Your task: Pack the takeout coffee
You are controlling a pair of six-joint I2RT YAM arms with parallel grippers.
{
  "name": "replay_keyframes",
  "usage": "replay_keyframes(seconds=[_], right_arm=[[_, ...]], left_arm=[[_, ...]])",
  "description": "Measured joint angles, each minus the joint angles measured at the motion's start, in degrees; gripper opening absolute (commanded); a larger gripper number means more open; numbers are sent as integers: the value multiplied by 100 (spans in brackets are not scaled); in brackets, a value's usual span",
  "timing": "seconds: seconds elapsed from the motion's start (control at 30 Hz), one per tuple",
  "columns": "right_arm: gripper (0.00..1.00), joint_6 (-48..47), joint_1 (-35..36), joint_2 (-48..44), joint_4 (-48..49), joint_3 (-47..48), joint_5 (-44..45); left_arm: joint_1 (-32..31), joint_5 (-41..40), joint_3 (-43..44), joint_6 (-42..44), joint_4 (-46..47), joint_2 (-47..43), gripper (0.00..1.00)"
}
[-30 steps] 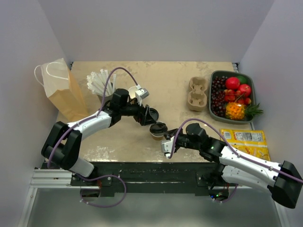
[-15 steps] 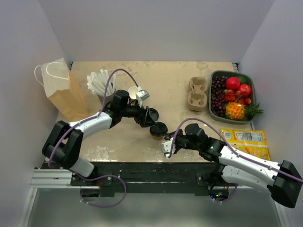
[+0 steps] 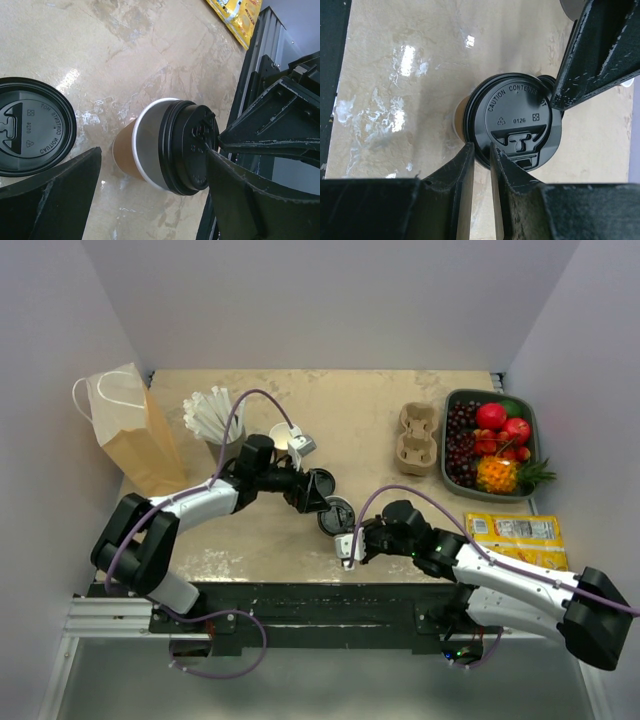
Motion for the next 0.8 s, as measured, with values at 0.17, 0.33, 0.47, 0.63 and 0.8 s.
replay_keyframes(seconds=[0.17,0.33,0.47,0.63,0.8], right_arm=[[22,76,2,26,74,2,68],[22,138,4,35,192,9,138],[22,162,4,146,302,44,157],[22,192,7,415,446,144,251],[22,249,7,584,549,258,343]], left_arm=[[0,2,0,-52,33,90,89],[0,2,2,-90,37,236,89],[0,-2,24,-90,26,313,89],[0,-24,168,-90,17,332,88],[0,-52,245,-90,20,332,88]])
